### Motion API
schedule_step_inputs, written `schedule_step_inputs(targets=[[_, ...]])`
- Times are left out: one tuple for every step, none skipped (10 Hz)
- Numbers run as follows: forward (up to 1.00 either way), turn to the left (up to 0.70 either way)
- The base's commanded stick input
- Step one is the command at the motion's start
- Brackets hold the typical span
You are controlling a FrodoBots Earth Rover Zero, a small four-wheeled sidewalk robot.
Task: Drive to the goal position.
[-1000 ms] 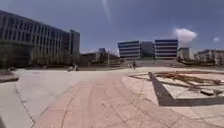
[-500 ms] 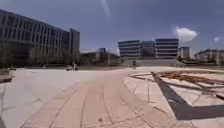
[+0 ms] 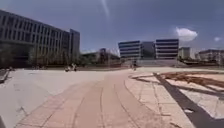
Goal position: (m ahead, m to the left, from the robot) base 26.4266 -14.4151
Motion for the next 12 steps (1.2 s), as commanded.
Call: schedule_step_inputs(targets=[[0.85, 0.00], [0.85, 0.00], [0.85, 0.00], [0.85, 0.00], [0.85, 0.00], [0.85, 0.00], [0.85, 0.00], [0.85, 0.00], [0.85, 0.00], [0.85, 0.00], [0.85, 0.00], [0.85, 0.00]])
